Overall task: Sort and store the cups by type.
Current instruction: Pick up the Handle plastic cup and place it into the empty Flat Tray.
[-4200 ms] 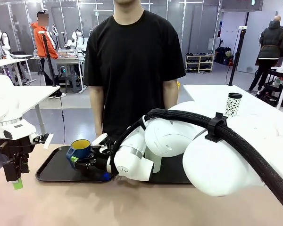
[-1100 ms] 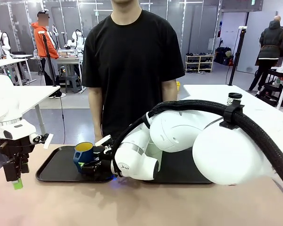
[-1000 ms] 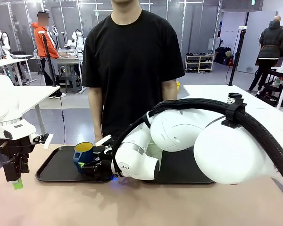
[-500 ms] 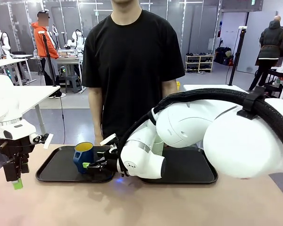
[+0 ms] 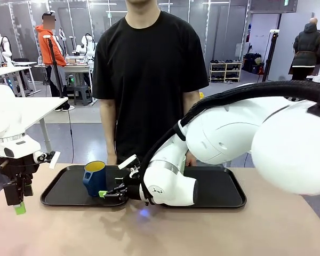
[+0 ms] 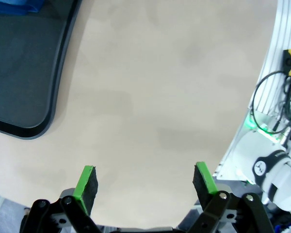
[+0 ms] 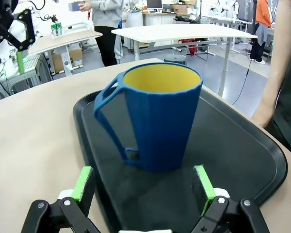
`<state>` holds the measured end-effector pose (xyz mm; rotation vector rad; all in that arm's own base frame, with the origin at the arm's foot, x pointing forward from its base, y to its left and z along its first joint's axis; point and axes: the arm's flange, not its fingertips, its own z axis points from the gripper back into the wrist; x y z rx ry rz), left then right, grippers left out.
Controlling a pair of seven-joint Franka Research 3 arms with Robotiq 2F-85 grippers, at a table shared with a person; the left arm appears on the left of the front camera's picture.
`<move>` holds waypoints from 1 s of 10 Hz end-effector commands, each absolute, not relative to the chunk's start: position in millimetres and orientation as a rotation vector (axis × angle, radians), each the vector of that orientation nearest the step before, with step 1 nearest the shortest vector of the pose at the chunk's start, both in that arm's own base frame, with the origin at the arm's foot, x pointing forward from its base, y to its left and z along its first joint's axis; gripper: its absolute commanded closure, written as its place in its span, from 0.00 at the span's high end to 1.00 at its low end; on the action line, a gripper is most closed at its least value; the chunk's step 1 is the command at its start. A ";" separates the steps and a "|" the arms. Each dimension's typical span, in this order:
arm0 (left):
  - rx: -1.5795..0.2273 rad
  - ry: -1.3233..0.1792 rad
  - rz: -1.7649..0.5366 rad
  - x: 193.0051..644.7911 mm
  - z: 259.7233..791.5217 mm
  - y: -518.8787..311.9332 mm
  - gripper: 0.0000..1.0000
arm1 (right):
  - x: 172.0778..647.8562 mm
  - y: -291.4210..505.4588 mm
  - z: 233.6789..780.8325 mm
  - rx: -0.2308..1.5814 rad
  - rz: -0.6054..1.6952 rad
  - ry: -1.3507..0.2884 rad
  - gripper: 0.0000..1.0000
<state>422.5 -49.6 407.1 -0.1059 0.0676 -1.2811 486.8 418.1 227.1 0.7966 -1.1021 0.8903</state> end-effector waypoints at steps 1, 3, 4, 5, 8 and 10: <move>-0.103 0.071 -1.270 423.4 410.4 -49.5 1.00 | 371.5 437.0 198.2 0.699 0.887 -1.134 1.00; -0.103 0.071 -1.270 423.4 410.4 -49.5 1.00 | 354.2 429.6 208.5 0.656 0.910 -1.094 1.00; -0.103 0.071 -1.270 423.4 410.4 -49.5 1.00 | 346.7 425.3 213.2 0.630 0.926 -1.057 1.00; -0.103 0.071 -1.270 423.4 410.4 -49.5 1.00 | 341.7 419.9 217.9 0.600 0.933 -1.051 1.00; -0.103 0.071 -1.270 423.4 410.4 -49.5 1.00 | 417.9 389.9 258.3 0.669 0.961 -0.986 1.00; -0.103 0.071 -1.270 423.4 410.4 -49.5 1.00 | 417.9 389.9 258.3 0.669 0.961 -0.986 1.00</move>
